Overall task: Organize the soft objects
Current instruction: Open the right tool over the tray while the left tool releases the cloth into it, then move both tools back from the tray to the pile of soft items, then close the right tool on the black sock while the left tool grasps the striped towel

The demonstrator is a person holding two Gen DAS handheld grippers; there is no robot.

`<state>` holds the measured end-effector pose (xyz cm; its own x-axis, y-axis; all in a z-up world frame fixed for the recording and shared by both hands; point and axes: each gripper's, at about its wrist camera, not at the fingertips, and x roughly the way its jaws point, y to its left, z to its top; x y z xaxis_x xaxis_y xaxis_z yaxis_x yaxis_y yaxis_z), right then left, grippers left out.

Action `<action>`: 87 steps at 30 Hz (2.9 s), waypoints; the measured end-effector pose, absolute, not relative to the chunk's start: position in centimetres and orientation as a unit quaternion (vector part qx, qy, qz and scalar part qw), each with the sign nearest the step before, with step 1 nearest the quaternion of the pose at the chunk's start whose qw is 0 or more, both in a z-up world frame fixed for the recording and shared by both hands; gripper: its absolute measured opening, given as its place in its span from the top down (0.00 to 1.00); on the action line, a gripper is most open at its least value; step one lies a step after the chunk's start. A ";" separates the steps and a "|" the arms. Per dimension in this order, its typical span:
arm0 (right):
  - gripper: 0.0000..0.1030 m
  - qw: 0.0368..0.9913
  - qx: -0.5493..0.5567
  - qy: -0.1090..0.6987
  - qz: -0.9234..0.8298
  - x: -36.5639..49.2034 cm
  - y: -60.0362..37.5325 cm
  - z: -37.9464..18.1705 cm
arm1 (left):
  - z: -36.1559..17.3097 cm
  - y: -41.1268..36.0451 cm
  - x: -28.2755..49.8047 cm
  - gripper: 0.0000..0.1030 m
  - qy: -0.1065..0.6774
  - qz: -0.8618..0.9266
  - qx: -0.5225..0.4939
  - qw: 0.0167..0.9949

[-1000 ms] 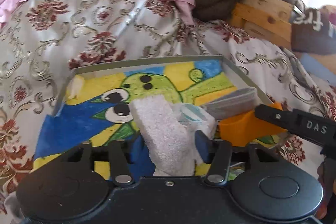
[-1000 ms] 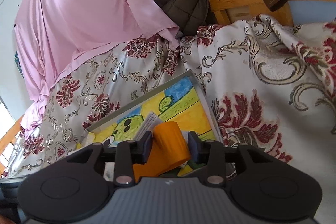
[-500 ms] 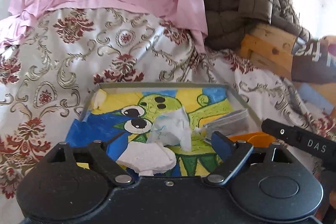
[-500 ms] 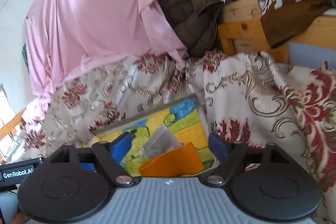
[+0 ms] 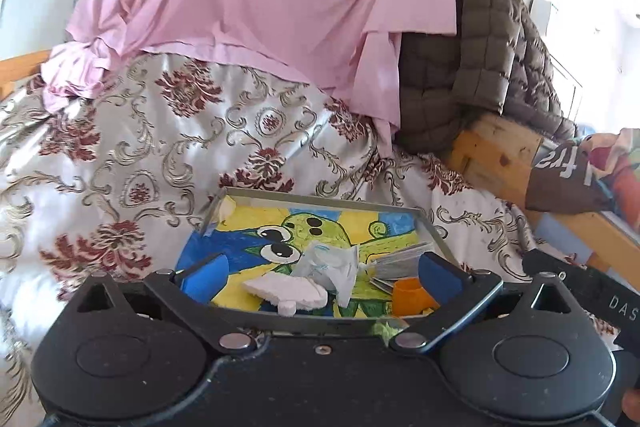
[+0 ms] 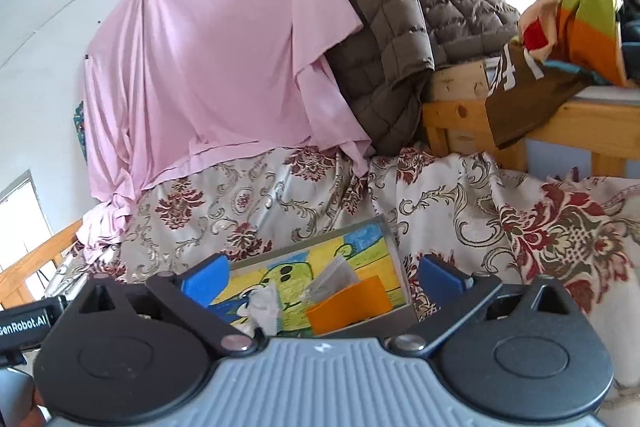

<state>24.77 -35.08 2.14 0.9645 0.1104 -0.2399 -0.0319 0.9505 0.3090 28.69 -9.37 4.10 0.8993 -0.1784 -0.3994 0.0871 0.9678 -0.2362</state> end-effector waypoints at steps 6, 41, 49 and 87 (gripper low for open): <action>0.00 0.987 0.110 0.117 0.029 20.9 -33.1 3.1 | 4.4 -8.7 24.2 0.01 0.206 -0.058 -0.106 0.971; 0.00 0.974 0.082 0.212 0.007 9.4 -28.3 -1.2 | -0.7 -3.6 9.8 0.01 0.235 -0.067 -0.051 0.968; 0.00 0.954 0.099 0.284 -0.005 10.7 -28.6 -2.6 | -3.8 -3.5 9.2 0.01 0.287 -0.105 -0.031 0.952; 0.06 0.893 -0.143 0.421 0.061 17.7 -20.8 -10.0 | -8.6 -4.0 17.6 0.30 0.357 -0.250 0.011 0.900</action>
